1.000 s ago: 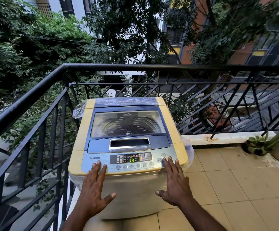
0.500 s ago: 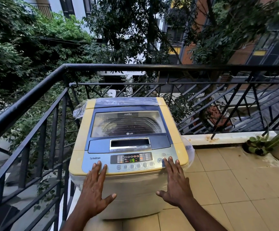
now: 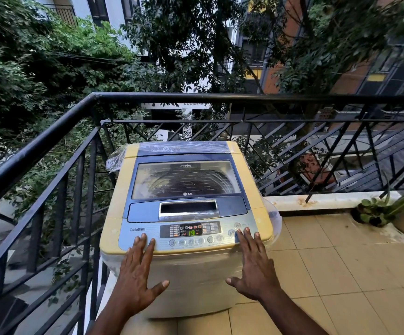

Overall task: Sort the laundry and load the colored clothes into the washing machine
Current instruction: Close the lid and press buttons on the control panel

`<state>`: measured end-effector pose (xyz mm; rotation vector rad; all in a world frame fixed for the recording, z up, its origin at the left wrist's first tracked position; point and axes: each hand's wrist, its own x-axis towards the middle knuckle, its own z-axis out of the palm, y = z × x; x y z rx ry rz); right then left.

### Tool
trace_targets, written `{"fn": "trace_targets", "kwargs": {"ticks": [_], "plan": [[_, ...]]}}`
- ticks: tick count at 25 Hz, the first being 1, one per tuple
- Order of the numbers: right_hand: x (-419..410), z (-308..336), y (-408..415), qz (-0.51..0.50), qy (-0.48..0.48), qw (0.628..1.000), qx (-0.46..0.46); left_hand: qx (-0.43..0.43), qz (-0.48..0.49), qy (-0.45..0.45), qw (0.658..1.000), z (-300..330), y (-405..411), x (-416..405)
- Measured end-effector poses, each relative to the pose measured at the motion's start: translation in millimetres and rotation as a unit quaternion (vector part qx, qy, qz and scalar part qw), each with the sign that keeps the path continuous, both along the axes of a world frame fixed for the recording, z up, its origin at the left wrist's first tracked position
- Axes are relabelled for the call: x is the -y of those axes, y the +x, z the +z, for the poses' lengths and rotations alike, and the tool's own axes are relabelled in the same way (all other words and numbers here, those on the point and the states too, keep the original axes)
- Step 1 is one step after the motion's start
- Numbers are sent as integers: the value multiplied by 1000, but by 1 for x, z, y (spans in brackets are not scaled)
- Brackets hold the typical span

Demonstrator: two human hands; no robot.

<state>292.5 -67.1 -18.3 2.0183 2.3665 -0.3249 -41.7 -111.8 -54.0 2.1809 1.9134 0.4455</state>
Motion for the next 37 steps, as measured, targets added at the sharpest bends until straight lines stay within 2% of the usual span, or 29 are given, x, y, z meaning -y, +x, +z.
{"fn": "trace_targets", "kwargs": {"ticks": [22, 31, 37], "plan": [[-1, -9, 0, 0, 15, 1000, -11, -4, 7, -12, 1000, 1, 1, 0], [-9, -4, -9, -38, 9, 999, -28, 35, 71, -27, 997, 29, 14, -14], [-23, 20, -10, -60, 49, 996, -34, 37, -9, -5, 999, 53, 35, -58]]}}
